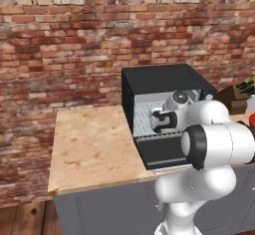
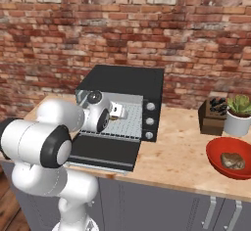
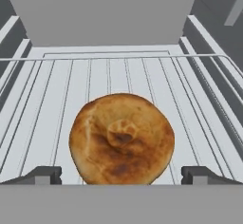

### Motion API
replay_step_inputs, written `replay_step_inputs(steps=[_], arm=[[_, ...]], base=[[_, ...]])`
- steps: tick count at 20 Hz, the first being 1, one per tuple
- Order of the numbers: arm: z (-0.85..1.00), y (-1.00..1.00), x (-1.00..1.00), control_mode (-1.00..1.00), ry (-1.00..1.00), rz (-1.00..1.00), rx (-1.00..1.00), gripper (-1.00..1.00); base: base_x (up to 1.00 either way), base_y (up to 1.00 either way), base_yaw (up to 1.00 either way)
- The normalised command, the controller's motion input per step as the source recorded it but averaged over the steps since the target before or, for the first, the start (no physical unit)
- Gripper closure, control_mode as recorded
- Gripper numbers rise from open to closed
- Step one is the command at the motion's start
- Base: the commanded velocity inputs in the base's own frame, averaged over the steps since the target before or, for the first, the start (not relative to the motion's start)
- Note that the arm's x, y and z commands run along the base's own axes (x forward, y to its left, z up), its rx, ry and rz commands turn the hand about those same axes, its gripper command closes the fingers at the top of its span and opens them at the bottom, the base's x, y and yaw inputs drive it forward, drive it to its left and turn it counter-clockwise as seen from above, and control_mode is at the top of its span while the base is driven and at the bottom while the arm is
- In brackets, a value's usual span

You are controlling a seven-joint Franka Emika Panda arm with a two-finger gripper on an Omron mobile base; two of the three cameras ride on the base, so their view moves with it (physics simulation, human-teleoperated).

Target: Pick up the heated bread from the toaster oven and place it in the bowl. Then move the bread bowl to the dining counter.

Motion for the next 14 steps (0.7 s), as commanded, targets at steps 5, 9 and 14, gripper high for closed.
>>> replay_step_inputs(steps=[5,9,14], arm=[[-0.01,0.00,0.10,-1.00,-0.01,0.00,0.02,-1.00],[-0.09,0.00,0.00,-1.00,0.00,0.00,0.03,-1.00],[-0.09,-0.03,0.03,-1.00,0.00,0.00,0.02,-1.00]], base=[[0.00,0.00,0.00],[0.00,0.00,0.00],[0.00,0.00,0.00]])
